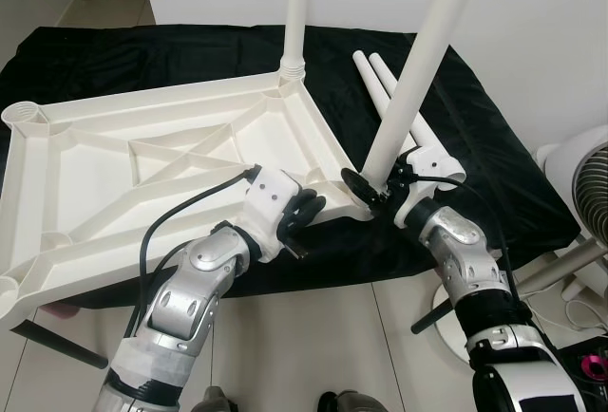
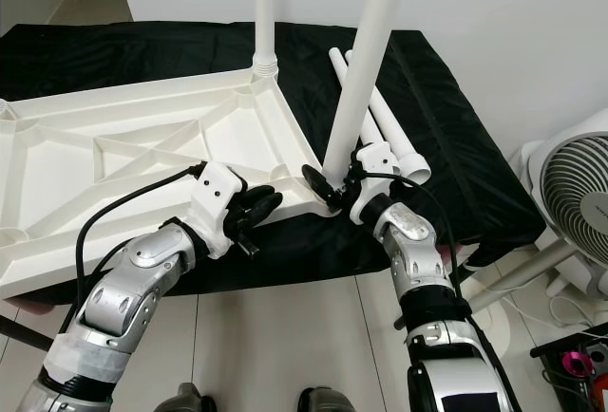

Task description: Building children table

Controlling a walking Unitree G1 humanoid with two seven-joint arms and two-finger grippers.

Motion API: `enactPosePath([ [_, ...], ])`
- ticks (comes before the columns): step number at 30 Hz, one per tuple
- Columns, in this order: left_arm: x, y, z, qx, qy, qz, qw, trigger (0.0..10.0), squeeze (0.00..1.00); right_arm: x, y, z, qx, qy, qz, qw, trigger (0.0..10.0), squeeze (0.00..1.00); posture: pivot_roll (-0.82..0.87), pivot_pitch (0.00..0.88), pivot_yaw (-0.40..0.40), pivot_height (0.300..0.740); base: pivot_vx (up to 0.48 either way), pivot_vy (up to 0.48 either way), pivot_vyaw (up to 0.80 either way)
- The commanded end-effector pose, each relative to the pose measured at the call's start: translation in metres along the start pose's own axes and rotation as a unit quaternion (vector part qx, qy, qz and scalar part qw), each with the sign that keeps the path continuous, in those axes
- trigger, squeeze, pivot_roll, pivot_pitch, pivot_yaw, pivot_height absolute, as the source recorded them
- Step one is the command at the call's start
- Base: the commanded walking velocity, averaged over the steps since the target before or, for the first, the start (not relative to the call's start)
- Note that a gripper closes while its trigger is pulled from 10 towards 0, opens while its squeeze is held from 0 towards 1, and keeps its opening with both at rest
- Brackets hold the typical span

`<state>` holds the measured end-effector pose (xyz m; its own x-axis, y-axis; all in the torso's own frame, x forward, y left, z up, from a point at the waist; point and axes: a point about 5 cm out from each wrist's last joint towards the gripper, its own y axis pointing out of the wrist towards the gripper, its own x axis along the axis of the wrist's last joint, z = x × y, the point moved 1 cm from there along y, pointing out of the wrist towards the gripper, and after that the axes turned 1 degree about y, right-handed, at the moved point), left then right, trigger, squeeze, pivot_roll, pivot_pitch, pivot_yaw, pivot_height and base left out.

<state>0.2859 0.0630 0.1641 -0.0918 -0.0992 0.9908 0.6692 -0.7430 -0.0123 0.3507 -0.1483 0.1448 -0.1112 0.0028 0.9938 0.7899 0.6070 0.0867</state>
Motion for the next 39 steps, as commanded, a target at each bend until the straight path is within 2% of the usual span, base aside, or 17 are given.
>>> enactPosePath([
  [1, 0.001, 0.002, 0.000, 0.003, 0.007, 0.004, 1.000, 10.0, 0.00, -0.018, -0.004, 0.005, 0.012, 0.019, 0.033, 0.999, 0.0, 0.00, -0.02, 0.049, -0.015, 0.740, 0.000, 0.000, 0.00],
  [2, 0.001, 0.002, 0.000, 0.003, 0.007, 0.003, 1.000, 10.0, 0.00, -0.019, -0.004, 0.005, 0.008, 0.020, 0.036, 0.999, 0.0, 0.00, -0.02, 0.049, -0.015, 0.740, 0.000, 0.000, 0.00],
  [3, 0.001, 0.002, -0.001, 0.003, 0.008, 0.003, 1.000, 10.0, 0.00, -0.020, -0.004, 0.004, 0.002, 0.019, 0.038, 0.999, 4.6, 0.00, -0.02, 0.049, -0.015, 0.740, 0.000, 0.000, 0.00],
  [5, 0.001, 0.002, -0.001, 0.003, 0.008, 0.003, 1.000, 10.0, 0.00, -0.020, -0.005, 0.003, 0.000, 0.019, 0.040, 0.999, 4.6, 0.00, -0.02, 0.049, -0.015, 0.740, 0.000, 0.000, 0.00],
  [6, 0.001, 0.002, -0.001, 0.003, 0.008, 0.003, 1.000, 10.0, 0.00, -0.020, -0.005, 0.002, -0.005, 0.021, 0.038, 0.999, 10.0, 0.00, -0.02, 0.051, -0.016, 0.740, 0.000, 0.000, 0.00],
  [9, 0.001, 0.002, -0.001, 0.003, 0.008, 0.003, 1.000, 10.0, 0.00, -0.020, -0.004, 0.001, -0.023, 0.014, 0.041, 0.999, 10.0, 0.00, -0.02, 0.051, -0.016, 0.740, 0.000, 0.000, 0.00],
  [12, 0.001, 0.002, 0.000, 0.005, 0.008, 0.002, 1.000, 10.0, 0.00, -0.023, -0.002, -0.002, -0.084, 0.001, 0.052, 0.995, 10.0, 0.00, -0.03, 0.053, -0.016, 0.740, 0.000, 0.000, 0.00],
  [13, 0.001, 0.002, 0.000, 0.005, 0.008, 0.002, 1.000, 10.0, 0.00, -0.023, -0.002, -0.002, -0.084, 0.001, 0.052, 0.995, 10.0, 0.00, -0.03, 0.053, -0.016, 0.740, 0.000, 0.000, 0.00],
  [15, 0.001, 0.002, 0.001, 0.010, 0.008, 0.001, 1.000, 10.0, 0.00, -0.025, 0.000, -0.002, -0.139, -0.011, 0.059, 0.988, 10.0, 0.00, -0.04, 0.056, -0.023, 0.740, 0.000, 0.000, 0.00],
  [16, 0.001, 0.002, 0.001, 0.010, 0.008, 0.001, 1.000, 10.0, 0.00, -0.025, 0.000, -0.002, -0.139, -0.011, 0.059, 0.988, 10.0, 0.00, -0.04, 0.056, -0.023, 0.740, 0.000, 0.000, 0.00],
  [18, 0.001, 0.002, 0.003, 0.017, 0.007, 0.001, 1.000, 10.0, 0.00, -0.026, 0.001, 0.001, -0.201, 0.000, 0.061, 0.978, 10.0, 0.00, -0.04, 0.056, -0.022, 0.740, 0.000, 0.000, 0.00],
  [21, 0.000, 0.002, 0.004, 0.019, 0.008, 0.001, 1.000, 10.0, 0.00, -0.027, 0.002, 0.004, -0.221, 0.008, 0.060, 0.973, 10.0, 0.00, -0.04, 0.055, -0.024, 0.740, 0.000, 0.000, 0.00],
  [23, 0.001, 0.002, 0.005, 0.020, 0.010, 0.001, 1.000, 10.0, 0.00, -0.027, 0.004, 0.013, -0.270, 0.010, 0.054, 0.961, 10.0, 0.00, -0.04, 0.055, -0.022, 0.740, 0.000, 0.000, 0.00],
  [25, 0.001, 0.002, 0.006, 0.020, 0.011, 0.001, 1.000, 10.0, 0.00, -0.026, 0.005, 0.015, -0.278, 0.008, 0.053, 0.959, 10.0, 0.00, -0.04, 0.055, -0.022, 0.740, 0.000, 0.000, 0.00],
  [28, 0.001, 0.002, 0.008, 0.021, 0.014, 0.001, 1.000, 10.0, 0.00, -0.024, 0.012, 0.029, -0.287, 0.039, 0.040, 0.956, 10.0, 0.00, -0.04, 0.054, -0.020, 0.740, 0.000, 0.000, 0.00],
  [33, 0.001, 0.001, 0.008, 0.021, 0.016, 0.002, 1.000, 10.0, 0.00, -0.020, 0.017, 0.042, -0.289, 0.056, 0.027, 0.955, 10.0, 0.00, -0.04, 0.051, -0.015, 0.740, 0.000, 0.000, 0.00],
  [39, 0.002, 0.003, 0.007, 0.017, 0.019, 0.000, 1.000, 10.0, 0.00, -0.015, 0.013, 0.039, -0.277, 0.050, 0.010, 0.960, 10.0, 0.00, -0.04, 0.045, -0.014, 0.740, 0.000, 0.000, 0.00],
])
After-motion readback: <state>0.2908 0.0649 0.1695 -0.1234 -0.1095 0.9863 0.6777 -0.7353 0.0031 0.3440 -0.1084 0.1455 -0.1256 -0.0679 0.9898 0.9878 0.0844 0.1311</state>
